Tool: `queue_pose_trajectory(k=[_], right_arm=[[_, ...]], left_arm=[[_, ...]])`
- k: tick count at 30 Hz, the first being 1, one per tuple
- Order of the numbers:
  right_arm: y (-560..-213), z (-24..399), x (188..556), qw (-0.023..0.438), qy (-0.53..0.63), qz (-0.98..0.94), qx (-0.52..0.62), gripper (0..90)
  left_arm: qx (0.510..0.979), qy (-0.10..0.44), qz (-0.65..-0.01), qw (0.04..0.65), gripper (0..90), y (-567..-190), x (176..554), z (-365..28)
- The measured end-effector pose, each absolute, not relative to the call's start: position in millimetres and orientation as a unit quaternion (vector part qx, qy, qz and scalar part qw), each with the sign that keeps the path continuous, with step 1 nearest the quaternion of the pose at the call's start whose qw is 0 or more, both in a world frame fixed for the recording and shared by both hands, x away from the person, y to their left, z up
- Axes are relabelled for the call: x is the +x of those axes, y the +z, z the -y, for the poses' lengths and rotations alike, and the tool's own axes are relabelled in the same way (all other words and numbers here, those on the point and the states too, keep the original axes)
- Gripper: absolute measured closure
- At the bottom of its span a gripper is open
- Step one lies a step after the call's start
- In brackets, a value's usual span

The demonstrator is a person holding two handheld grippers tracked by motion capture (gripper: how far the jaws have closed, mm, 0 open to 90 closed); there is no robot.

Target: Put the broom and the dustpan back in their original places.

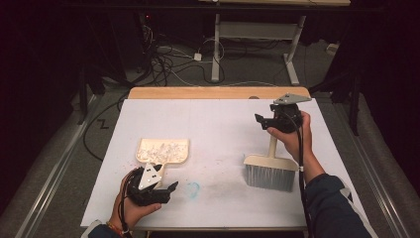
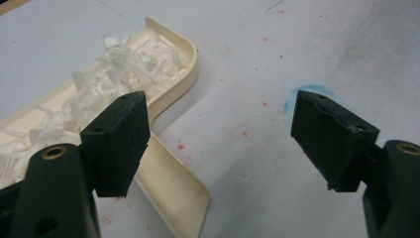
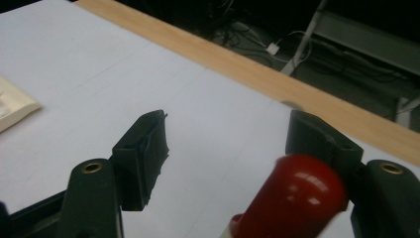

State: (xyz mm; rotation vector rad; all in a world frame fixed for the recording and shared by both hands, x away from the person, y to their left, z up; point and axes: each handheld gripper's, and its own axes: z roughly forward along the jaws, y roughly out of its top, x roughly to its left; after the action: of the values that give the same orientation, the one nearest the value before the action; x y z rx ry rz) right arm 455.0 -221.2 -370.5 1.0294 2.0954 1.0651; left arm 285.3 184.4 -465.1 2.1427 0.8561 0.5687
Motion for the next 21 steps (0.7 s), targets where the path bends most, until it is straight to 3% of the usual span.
queue_pose_trajectory(k=[12,21], right_arm=[[-345,214,449,0.342,0.404,-0.771,0.354,34.0],[-344,220,440,0.338,0.407,-0.769,0.359,33.2]], left_arm=[[0.837,0.222,-0.332,0.374,22.7,-465,285,-185],[0.837,0.225,-0.331,0.373,22.1,-464,285,-186]])
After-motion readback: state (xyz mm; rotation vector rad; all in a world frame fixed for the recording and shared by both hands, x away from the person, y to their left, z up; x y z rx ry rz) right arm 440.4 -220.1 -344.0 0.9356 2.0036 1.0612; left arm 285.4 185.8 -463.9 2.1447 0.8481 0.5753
